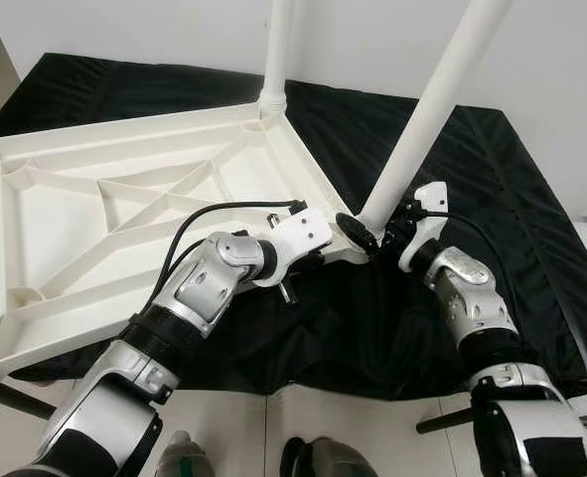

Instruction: Building children table

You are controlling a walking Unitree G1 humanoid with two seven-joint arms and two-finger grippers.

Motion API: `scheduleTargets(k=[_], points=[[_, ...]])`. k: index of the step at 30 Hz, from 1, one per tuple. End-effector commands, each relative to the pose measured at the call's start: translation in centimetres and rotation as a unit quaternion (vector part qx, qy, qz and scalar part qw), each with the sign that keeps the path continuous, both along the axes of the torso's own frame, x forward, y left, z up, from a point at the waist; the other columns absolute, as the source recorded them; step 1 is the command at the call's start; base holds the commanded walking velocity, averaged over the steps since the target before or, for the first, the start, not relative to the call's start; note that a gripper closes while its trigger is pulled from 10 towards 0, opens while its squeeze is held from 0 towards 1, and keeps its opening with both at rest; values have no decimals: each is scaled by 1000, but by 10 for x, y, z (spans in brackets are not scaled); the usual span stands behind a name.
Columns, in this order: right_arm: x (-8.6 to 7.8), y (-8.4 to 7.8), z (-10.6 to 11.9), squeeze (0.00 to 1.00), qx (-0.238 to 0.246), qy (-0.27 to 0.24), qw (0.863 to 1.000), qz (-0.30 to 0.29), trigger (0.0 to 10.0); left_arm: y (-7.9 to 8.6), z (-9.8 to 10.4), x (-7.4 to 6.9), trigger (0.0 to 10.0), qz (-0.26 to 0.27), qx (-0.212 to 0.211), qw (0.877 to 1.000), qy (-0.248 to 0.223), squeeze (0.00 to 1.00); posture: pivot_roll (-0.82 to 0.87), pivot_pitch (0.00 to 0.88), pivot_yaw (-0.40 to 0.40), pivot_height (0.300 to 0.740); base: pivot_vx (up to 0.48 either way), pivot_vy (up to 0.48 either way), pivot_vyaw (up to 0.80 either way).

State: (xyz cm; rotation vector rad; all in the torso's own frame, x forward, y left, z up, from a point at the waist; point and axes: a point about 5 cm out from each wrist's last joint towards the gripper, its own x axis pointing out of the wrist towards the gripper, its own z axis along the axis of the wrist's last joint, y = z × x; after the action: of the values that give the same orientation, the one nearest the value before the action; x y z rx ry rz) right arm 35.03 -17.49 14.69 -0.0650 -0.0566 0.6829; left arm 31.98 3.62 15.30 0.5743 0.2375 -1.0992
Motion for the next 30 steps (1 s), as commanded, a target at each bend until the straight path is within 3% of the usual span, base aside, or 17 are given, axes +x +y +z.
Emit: scheduleTargets(k=[1, 3, 4, 6, 8, 20, 21, 30], points=[[0, -5, -2, 0, -15, 3, 1000, 6, 10000, -6, -2, -5, 10000, -34, 5, 999, 13, 0, 62, 35, -82, 740, 0, 0, 0], [0, -7, -2, 0, -18, 1, 1000, 7, 10000, -6, -2, -5, 10000, -33, 5, 999, 13, 0, 63, 27, -82, 740, 0, 0, 0], [1, -8, -2, 0, -18, 2, 1000, 11, 8118, -7, -2, -5, 10000, -33, 4, 999, 13, 0, 63, 27, -82, 740, 0, 0, 0], [1, -9, -2, 0, -17, 1, 1000, 14, 8118, -8, -2, -6, 10000, -35, 4, 999, 13, 0, 63, 27, -82, 740, 0, 0, 0], [3, -9, -1, 0, -14, -2, 1000, 16, 0, -9, -2, -6, 10000, -38, 4, 999, 13, 0, 60, 19, -75, 740, 0, 0, 0], [4, -8, -2, 0, -13, -3, 999, 29, 0, -11, -2, -6, 10000, -41, 4, 999, 12, 0, 57, 18, -79, 740, 0, 0, 0], [4, -7, -3, 0, -12, -2, 1000, 28, 10000, -11, -2, -6, 10000, -41, 4, 999, 12, 0, 57, 17, -79, 740, 0, 0, 0], [2, -4, -5, 0, 11, -10, 1000, 2, 10000, -12, -3, -7, 10000, -41, 1, 999, 12, 0, 53, 6, -84, 740, 0, 0, 0]])
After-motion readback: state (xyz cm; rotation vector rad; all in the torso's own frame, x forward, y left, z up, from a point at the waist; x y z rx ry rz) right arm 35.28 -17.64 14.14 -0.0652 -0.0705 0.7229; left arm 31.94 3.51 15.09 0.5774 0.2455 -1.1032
